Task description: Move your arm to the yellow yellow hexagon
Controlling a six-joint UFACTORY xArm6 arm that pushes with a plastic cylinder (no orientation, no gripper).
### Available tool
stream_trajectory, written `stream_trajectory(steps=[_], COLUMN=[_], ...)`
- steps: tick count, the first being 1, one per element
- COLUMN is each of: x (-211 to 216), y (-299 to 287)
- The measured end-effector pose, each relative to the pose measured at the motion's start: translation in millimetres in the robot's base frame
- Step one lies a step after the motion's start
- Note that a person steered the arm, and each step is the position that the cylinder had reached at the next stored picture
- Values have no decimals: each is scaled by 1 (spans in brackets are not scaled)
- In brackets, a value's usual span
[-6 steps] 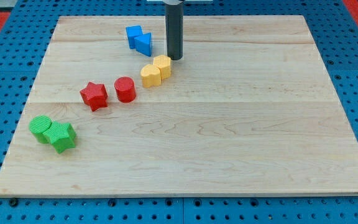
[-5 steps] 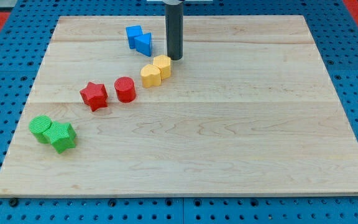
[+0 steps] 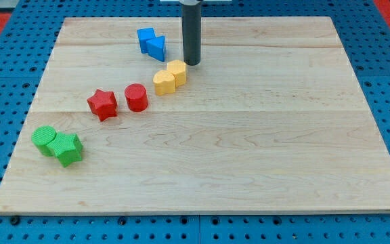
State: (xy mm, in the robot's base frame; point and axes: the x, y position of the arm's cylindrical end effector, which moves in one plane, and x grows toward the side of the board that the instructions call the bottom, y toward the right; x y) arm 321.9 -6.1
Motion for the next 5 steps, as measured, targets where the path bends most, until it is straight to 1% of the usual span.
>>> stream_trajectory(steps=[1,2,3,4,5], x=[0,9,43,49,49], y=[8,18,19,6,-24])
